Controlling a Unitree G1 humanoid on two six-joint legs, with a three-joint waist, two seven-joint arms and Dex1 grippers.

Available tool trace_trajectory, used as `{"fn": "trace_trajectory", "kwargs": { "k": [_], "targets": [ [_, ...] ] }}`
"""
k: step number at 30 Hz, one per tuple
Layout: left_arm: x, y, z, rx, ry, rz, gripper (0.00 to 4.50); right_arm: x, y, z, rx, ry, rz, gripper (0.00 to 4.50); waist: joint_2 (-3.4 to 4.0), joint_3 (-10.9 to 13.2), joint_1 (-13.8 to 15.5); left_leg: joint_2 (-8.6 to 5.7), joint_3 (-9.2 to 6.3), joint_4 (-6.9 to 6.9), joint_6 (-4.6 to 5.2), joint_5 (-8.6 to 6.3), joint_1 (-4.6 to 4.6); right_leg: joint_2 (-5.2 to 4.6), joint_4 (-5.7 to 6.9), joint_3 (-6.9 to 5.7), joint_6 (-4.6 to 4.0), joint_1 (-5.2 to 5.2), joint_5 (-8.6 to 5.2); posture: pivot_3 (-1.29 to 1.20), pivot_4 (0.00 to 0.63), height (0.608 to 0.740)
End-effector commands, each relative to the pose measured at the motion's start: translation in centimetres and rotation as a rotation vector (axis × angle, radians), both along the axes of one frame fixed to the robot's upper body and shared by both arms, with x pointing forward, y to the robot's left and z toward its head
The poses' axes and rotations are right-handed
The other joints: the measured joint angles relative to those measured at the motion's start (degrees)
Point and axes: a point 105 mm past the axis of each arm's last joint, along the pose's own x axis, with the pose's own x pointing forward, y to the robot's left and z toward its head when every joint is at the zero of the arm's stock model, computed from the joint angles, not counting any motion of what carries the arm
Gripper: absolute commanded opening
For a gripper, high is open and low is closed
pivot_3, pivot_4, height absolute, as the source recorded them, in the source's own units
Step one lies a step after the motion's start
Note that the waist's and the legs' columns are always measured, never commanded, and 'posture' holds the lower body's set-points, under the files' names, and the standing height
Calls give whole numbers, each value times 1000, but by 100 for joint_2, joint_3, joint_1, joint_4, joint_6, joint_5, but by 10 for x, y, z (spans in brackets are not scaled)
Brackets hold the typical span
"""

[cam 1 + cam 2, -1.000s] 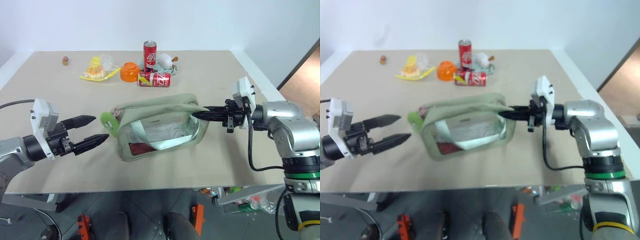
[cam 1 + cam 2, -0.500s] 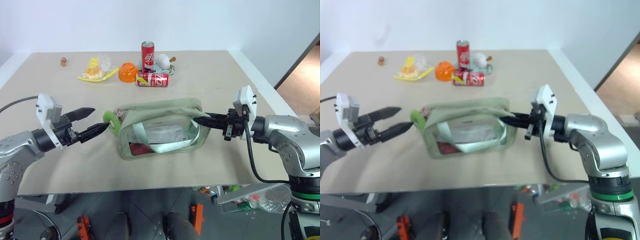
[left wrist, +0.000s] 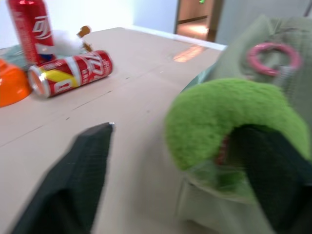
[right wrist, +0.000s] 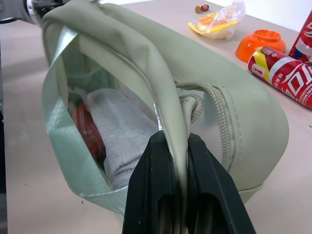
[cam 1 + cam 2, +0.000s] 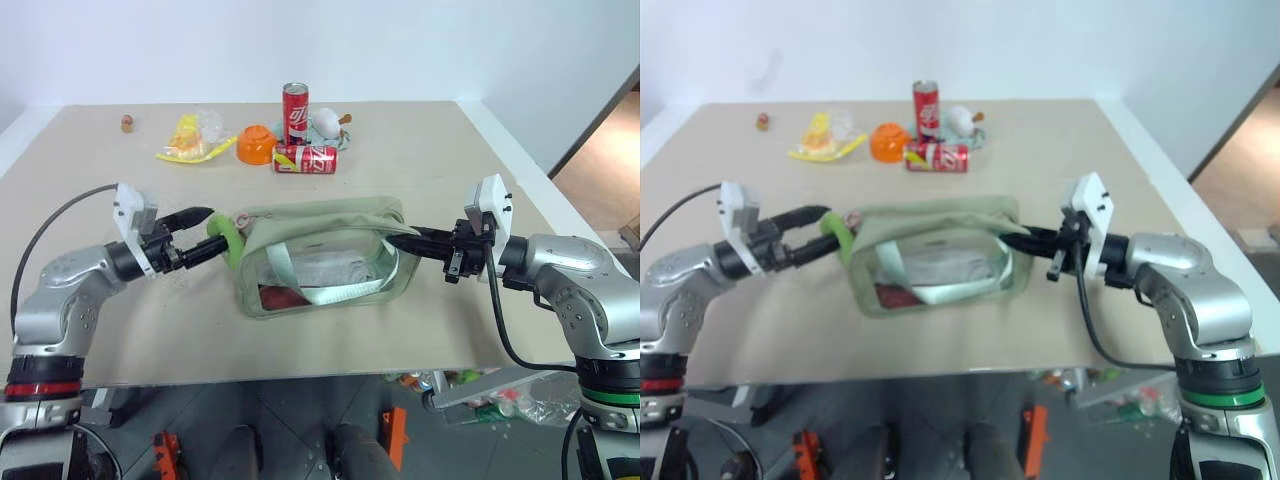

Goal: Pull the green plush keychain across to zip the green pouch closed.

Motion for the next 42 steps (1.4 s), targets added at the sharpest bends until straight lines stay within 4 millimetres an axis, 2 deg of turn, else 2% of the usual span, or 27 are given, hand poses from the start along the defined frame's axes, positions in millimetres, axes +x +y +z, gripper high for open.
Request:
{"fn": "trace_trajectory", "kwargs": {
  "k": [1,7,8,13,17,19,21,26,32,33,34,35,36,37,42],
  "targets": [
    [-2,-3,12,-7,-41,-41,2338,-7,0,12,-12,-66,15,0,0,0,0,0,0,0,0,0,-1,0,0,0,-2,0,1,0,150,740],
    [-18,-1,22,-4,-37,-70,165,-9,-6,10,-24,-56,2,0,0,0,8,-1,-2,1,0,-1,-4,-4,0,-1,-2,1,1,0,150,740],
    [-19,-1,25,-12,-36,-69,31,-10,-6,9,-27,-55,2,0,0,0,7,-1,-2,2,0,-1,-4,-4,0,-1,-1,1,0,0,150,740],
    [-24,-2,37,-37,-57,-58,31,-9,-6,8,-31,-51,2,0,0,0,8,-1,-5,4,0,0,-3,-3,0,-3,5,2,-1,0,150,740],
    [-27,-7,62,-34,-122,-63,31,-9,-5,6,-36,-46,14,0,-1,1,9,-1,-6,5,0,0,-4,-3,0,-3,6,1,-1,0,150,740],
    [-28,-10,69,-10,-130,-75,31,-9,-5,5,-37,-43,16,0,-1,1,9,-1,-8,5,0,0,-5,-2,0,-5,6,1,-1,0,150,740],
    [-27,-11,63,40,-119,-81,31,-8,-5,4,-38,-43,17,0,-1,1,7,-1,-9,5,0,0,-6,-2,0,-5,6,1,-1,0,150,740],
    [-21,-14,29,139,-53,-63,31,-7,-6,4,-40,-52,16,0,0,0,8,-1,-6,3,-1,0,-3,-3,0,-3,1,2,0,0,150,740],
    [-15,-11,16,140,17,-17,31,-8,-9,4,-43,-53,10,0,-1,0,11,-2,-7,11,0,2,-3,-4,0,-4,10,6,2,0,150,740],
    [-15,-11,15,141,16,-15,732,-8,-10,4,-44,-53,8,0,-1,0,10,-1,-7,11,0,2,-3,-3,0,-4,10,6,3,0,150,740],
    [-15,-12,14,157,1,-13,1210,-8,-10,3,-46,-54,6,0,-1,0,11,-1,-7,12,0,2,-3,-4,0,-3,11,7,3,0,150,740],
    [-15,-13,14,169,-25,-7,1455,-9,-11,3,-47,-54,4,0,-1,0,11,-1,-6,12,0,2,-3,-3,0,-3,11,6,4,0,150,740],
    [-16,-13,15,162,-36,-5,1455,-9,-11,3,-48,-55,3,0,-1,0,11,-1,-6,12,0,2,-3,-3,0,-3,11,6,4,0,150,740],
    [-17,-12,17,157,-42,-5,2047,-9,-11,3,-48,-55,2,0,-1,0,11,-1,-6,12,0,2,-3,-3,0,-3,11,6,4,0,150,740],
    [-19,-5,24,130,-64,2,2047,-10,-13,2,-53,-51,-1,0,-1,0,12,-1,-7,11,0,2,-3,-3,0,-3,10,6,3,0,150,740]
  ]
}}
